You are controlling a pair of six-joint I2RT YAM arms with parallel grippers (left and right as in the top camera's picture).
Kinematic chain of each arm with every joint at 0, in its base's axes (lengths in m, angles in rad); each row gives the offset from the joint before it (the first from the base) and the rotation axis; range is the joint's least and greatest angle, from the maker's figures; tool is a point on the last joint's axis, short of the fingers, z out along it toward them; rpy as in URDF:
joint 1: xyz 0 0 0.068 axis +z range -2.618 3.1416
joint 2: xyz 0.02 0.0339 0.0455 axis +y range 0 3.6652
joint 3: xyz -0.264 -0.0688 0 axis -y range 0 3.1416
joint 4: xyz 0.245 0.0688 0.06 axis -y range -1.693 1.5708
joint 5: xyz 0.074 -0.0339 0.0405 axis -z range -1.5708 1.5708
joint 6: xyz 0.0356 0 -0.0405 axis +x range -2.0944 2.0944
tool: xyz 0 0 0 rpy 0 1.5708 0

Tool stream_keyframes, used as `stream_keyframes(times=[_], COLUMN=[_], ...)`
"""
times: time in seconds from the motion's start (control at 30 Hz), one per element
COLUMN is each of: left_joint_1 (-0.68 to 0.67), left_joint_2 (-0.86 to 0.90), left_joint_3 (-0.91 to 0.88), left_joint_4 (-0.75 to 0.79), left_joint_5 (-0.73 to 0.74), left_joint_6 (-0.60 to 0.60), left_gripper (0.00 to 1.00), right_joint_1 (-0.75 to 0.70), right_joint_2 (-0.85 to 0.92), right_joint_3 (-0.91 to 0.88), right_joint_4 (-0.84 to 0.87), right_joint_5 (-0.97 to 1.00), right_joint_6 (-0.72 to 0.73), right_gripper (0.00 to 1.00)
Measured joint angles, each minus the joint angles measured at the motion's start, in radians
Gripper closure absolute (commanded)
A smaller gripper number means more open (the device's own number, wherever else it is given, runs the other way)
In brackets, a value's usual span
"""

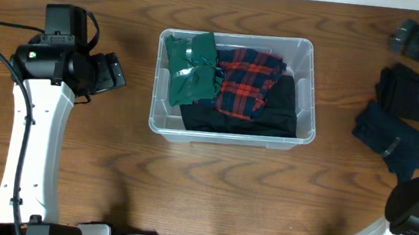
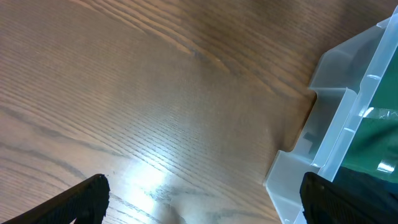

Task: Pack container
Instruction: 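Withdraw the right gripper to the garment pile at the right, then grasp the black garment on the right pile with the right gripper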

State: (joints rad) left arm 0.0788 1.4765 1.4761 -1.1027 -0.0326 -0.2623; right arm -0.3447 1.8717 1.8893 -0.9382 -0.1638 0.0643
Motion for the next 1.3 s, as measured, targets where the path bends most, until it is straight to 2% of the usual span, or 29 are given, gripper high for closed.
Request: stream_keyframes(times=[0.33, 0.7, 1.1, 1.3], left_joint_1=[0.000, 0.000, 0.000, 0.000], left_joint_2=[0.000, 0.000, 0.000, 0.000], left_joint_3=[0.000, 0.000, 0.000, 0.000], left_joint_4=[-0.009, -0.018, -0.018, -0.018], left_joint_5=[0.000, 0.000, 0.000, 0.000], left_joint_6=[0.000, 0.000, 0.000, 0.000], left_gripper=[0.02, 0.02, 0.02, 0.02], right_joint_1=[-0.222, -0.425, -0.424, -0.417], right_joint_2=[0.172, 0.328, 0.474, 0.491], right_joint_3=[-0.004, -0.013, -0.013, -0.014], right_joint_4=[0.084, 0.106, 0.252, 0.330], right_joint_5=[-0.047, -0.165, -0.222, -0.240], right_joint_6=[-0.195, -0.308, -0.396, -0.412], right_gripper=[0.01, 0.01, 0.01, 0.02])
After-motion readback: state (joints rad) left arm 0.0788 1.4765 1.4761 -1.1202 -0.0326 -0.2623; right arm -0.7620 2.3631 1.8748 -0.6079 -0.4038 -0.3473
